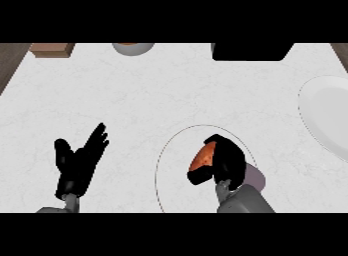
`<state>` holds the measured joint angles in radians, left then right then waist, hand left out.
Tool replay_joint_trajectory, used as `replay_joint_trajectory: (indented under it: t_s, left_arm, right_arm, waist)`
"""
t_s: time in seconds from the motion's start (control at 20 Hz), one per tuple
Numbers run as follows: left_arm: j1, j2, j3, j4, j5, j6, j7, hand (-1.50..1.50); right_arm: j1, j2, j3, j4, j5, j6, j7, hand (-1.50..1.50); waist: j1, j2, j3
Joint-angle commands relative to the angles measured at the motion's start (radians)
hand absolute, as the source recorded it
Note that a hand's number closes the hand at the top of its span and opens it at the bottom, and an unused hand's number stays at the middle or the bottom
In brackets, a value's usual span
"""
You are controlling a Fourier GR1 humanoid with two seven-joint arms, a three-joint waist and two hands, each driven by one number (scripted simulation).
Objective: Pick the sweet potato from the placemat and place it in the plate
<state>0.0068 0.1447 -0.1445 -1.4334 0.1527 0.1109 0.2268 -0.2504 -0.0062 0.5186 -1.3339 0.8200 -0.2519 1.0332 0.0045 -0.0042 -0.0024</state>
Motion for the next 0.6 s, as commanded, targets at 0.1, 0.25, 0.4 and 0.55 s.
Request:
replay_joint_trajectory:
  t_s: [0.1, 0.25, 0.4, 0.55]
  left_arm:
    - [0.015, 0.011, 0.052, 0.048, 0.009, -0.057, -0.055, 0.0]
    - [-0.037, -0.012, 0.045, 0.031, 0.003, -0.031, 0.01, 0.0]
    - [-0.037, 0.012, 0.033, 0.002, 0.004, -0.049, 0.026, 0.0]
    - [-0.014, -0.014, -0.005, 0.012, -0.029, -0.04, -0.016, 0.0]
  right_arm:
    - [-0.057, 0.006, -0.019, 0.096, 0.027, 0.005, 0.02, 1.5]
    - [-0.15, 0.006, -0.054, 0.192, 0.028, -0.031, 0.047, 1.5]
    - [-0.355, -0.01, -0.262, 0.329, 0.055, -0.013, 0.125, 1.5]
    - [-0.459, -0.053, -0.339, 0.449, 0.125, -0.078, 0.17, 1.5]
  waist:
    - [0.0, 0.005, 0.002]
    - [0.005, 0.007, 0.002]
    - [0.037, 0.019, 0.003]
    - [0.06, 0.027, 0.002]
